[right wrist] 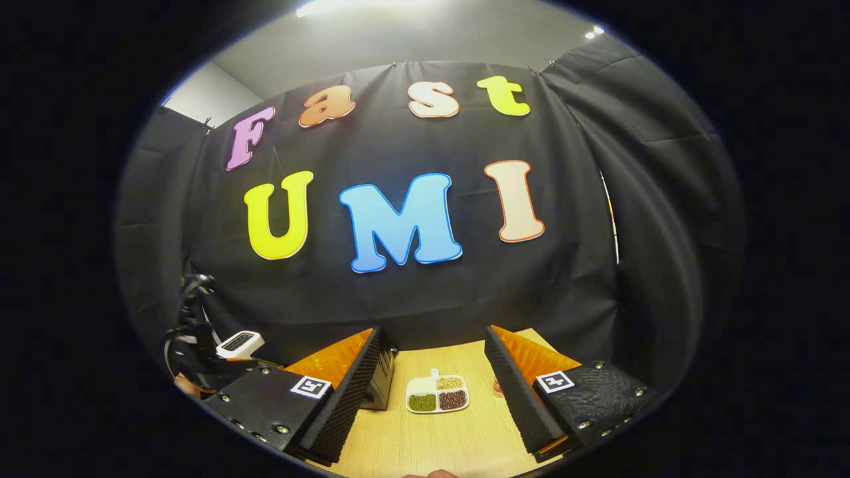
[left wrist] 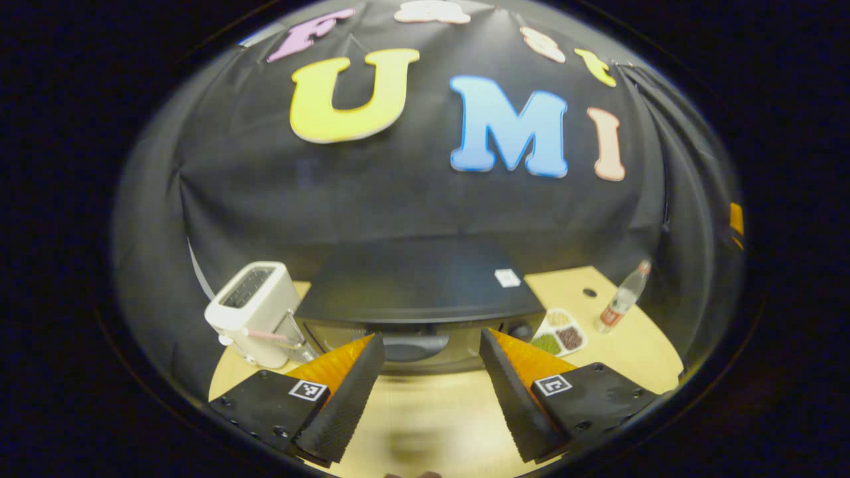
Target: Open the electric oven with the left hand, put the food in, and close the electric oven.
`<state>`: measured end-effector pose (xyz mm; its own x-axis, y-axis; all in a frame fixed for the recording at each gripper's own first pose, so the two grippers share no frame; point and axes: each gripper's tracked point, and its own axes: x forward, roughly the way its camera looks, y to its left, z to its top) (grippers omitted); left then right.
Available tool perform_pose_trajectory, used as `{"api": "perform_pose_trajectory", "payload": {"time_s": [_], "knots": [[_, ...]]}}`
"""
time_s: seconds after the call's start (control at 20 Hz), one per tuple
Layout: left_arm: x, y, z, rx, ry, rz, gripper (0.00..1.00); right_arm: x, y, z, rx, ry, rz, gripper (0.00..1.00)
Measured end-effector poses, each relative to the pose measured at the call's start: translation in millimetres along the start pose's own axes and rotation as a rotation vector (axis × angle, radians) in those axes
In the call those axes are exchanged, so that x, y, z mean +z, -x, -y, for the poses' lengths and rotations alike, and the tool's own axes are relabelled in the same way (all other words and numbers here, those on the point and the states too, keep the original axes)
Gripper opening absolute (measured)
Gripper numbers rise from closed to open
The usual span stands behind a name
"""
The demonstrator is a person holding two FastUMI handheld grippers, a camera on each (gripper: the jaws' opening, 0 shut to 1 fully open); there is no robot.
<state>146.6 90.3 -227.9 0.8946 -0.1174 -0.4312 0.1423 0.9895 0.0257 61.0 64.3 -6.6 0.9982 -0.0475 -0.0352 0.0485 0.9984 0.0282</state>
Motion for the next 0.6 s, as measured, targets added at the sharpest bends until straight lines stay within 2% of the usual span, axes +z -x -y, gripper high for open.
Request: {"api": "perform_pose_trajectory", "payload": {"time_s": [0.05, 0.3, 0.4, 0.45, 0.55, 0.6], "knots": [[23, 19, 3, 0.003, 0.006, 0.069, 1.0, 6, 2, -5, 0.01, 0.003, 0.013, 0.96], [126, 114, 22, 0.004, -0.002, 0.347, 1.0, 45, 13, -22, 0.034, 0.008, 0.087, 0.96], [155, 145, 27, 0.01, 0.0, 0.405, 1.0, 54, 17, -28, 0.04, 0.008, 0.101, 0.96], [163, 159, 29, 0.017, 0.003, 0.426, 1.0, 57, 19, -31, 0.047, 0.005, 0.106, 1.0], [179, 180, 27, 0.036, -0.013, 0.476, 1.0, 64, 23, -37, 0.056, 0.001, 0.118, 0.96], [182, 186, 28, 0.036, -0.026, 0.483, 1.0, 66, 25, -39, 0.06, 0.005, 0.124, 1.0]]}}
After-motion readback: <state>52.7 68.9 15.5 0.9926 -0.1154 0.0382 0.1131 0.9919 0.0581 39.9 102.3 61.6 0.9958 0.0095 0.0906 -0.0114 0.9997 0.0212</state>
